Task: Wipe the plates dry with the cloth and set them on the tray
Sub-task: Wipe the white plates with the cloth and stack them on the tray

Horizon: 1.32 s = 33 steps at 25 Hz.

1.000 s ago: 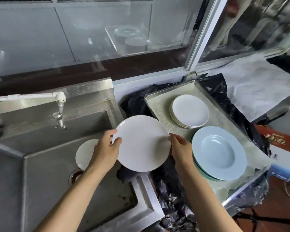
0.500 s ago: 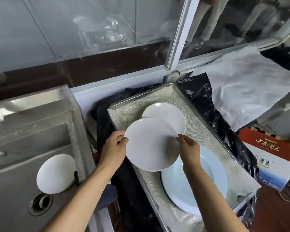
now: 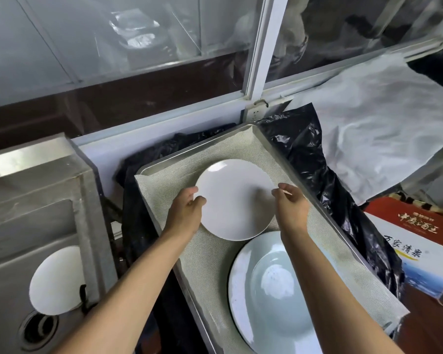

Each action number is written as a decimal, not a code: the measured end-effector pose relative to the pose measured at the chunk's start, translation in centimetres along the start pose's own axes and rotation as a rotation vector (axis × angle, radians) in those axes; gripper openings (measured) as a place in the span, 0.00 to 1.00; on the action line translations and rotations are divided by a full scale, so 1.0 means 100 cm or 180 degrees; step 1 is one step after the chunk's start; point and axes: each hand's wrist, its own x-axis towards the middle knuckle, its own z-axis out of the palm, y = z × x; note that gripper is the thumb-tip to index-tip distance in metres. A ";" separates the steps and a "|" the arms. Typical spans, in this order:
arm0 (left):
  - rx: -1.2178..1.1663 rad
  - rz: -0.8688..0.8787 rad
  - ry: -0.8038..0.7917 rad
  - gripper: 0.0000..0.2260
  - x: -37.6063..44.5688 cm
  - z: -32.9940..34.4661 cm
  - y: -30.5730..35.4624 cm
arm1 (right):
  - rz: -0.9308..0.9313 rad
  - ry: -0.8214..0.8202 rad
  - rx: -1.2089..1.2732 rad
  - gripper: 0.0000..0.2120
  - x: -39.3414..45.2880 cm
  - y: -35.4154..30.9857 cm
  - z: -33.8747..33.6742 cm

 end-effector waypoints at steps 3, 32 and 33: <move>0.0159 0.0053 -0.0025 0.28 0.001 0.005 0.004 | -0.0105 0.0009 -0.0021 0.12 0.002 -0.001 0.006; 0.0299 0.0625 0.0532 0.12 -0.144 -0.226 -0.101 | -0.1418 -0.1275 -0.0584 0.12 -0.289 0.028 0.131; 0.0282 0.0621 0.0549 0.12 -0.150 -0.243 -0.111 | -0.1396 -0.1292 -0.0602 0.12 -0.307 0.033 0.141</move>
